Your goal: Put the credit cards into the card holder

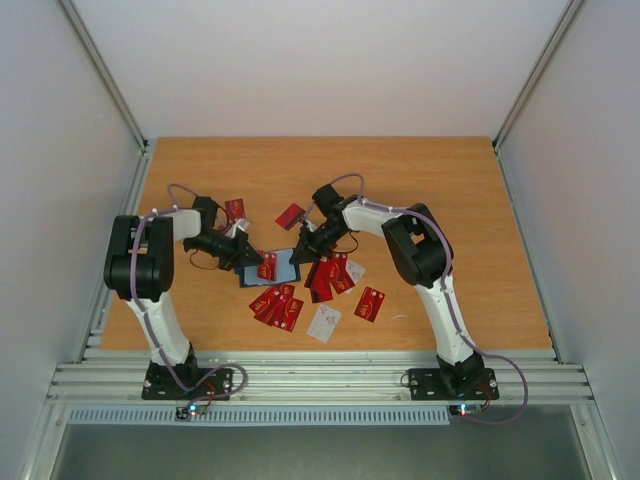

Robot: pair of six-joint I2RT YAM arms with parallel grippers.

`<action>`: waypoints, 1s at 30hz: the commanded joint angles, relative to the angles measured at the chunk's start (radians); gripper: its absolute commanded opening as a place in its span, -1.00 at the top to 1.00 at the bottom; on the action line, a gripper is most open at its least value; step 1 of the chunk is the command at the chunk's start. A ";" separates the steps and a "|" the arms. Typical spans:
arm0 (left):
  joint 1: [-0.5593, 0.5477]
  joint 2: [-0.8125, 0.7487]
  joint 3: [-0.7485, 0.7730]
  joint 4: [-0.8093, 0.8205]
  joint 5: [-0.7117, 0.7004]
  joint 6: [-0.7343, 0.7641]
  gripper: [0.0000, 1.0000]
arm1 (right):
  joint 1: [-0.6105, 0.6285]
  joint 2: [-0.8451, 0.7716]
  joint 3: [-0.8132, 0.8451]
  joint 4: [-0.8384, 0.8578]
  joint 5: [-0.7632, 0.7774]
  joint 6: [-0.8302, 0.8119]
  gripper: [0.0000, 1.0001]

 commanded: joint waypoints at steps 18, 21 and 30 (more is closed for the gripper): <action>-0.003 0.043 0.058 -0.193 -0.072 0.028 0.99 | 0.014 0.100 0.008 -0.028 0.125 0.001 0.97; -0.002 0.060 0.065 -0.161 -0.064 0.029 0.99 | 0.014 0.104 0.008 -0.022 0.117 0.003 0.98; -0.005 0.062 0.122 -0.149 -0.076 0.126 1.00 | 0.019 0.102 -0.002 -0.009 0.107 -0.012 0.97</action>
